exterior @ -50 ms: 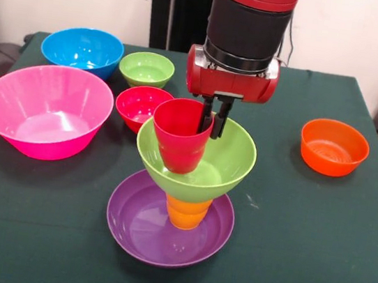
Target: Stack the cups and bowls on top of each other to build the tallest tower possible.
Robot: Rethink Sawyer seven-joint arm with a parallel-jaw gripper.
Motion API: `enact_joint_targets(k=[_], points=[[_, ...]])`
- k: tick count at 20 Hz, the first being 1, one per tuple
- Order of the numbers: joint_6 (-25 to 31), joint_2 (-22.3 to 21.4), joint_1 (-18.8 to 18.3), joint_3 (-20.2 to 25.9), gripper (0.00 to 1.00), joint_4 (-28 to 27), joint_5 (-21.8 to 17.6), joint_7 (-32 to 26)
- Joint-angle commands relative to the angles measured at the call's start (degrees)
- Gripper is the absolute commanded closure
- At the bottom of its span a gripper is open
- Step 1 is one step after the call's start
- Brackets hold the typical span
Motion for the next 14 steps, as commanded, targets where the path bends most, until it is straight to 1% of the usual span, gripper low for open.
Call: enact_joint_targets(k=[1, 7, 14], points=[[-2.2, 3.0, 1.0, 1.2, 1.0, 1.8, -2.3, -5.0], [-3.2, 3.1, 0.9, 1.8, 1.0, 2.1, -1.5, -4.3], [-2.4, 3.1, 1.1, 2.0, 1.0, 1.9, -0.8, -4.1]])
